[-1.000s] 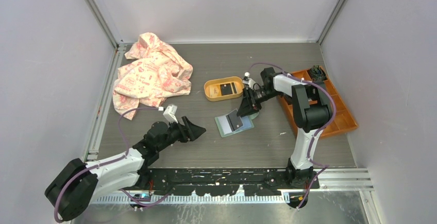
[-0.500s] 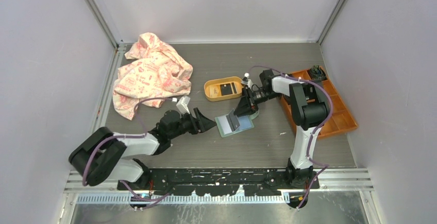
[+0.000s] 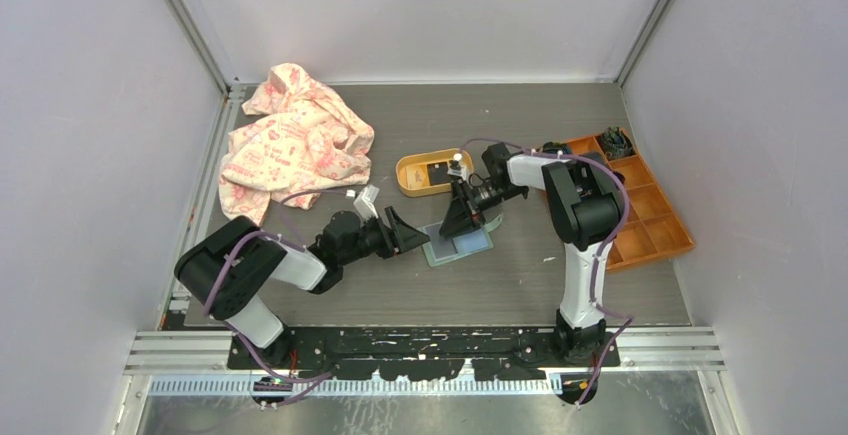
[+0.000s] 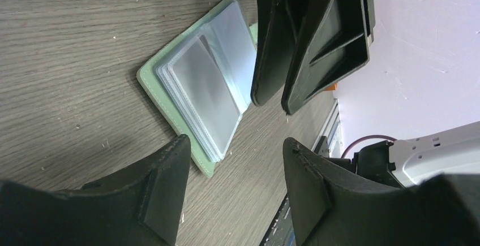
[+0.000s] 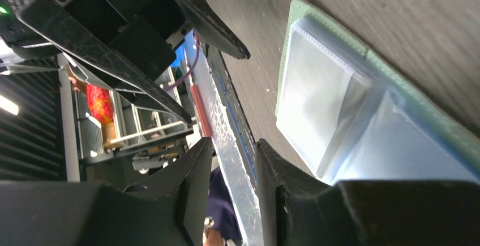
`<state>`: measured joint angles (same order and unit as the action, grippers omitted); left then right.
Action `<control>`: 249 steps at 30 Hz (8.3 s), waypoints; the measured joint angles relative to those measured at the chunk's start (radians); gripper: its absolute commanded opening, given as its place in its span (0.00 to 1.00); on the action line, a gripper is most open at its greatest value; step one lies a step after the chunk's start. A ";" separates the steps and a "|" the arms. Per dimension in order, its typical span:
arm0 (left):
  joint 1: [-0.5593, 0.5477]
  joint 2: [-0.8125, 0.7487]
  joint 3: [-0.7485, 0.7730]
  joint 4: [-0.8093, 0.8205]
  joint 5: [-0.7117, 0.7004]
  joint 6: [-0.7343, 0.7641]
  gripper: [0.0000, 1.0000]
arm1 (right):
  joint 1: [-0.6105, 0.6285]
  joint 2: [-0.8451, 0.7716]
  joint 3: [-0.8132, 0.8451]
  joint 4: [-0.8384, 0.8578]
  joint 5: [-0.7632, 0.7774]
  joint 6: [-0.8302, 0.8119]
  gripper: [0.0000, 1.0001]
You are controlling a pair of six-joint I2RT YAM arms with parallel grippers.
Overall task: Put the credit cards into the card holder
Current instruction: Turn over the card slot in the card holder, then pick up the credit card from the storage box.
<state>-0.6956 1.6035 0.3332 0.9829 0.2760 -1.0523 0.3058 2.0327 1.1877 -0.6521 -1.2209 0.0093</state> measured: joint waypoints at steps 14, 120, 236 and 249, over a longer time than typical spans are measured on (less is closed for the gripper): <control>0.000 -0.161 -0.001 -0.125 -0.011 0.042 0.58 | 0.018 -0.201 0.046 -0.156 0.278 -0.282 0.37; 0.235 0.285 0.958 -1.405 -0.090 0.429 0.16 | 0.095 0.184 0.502 0.159 0.720 0.389 0.56; 0.202 0.071 0.674 -1.222 -0.066 0.245 0.15 | 0.137 0.171 0.364 0.203 0.349 0.400 0.31; 0.202 0.072 0.674 -1.221 -0.063 0.245 0.16 | 0.179 0.209 0.392 0.181 0.368 0.351 0.30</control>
<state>-0.4938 1.6752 1.0073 -0.2379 0.2134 -0.8078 0.4843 2.2414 1.5795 -0.4709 -0.8528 0.3603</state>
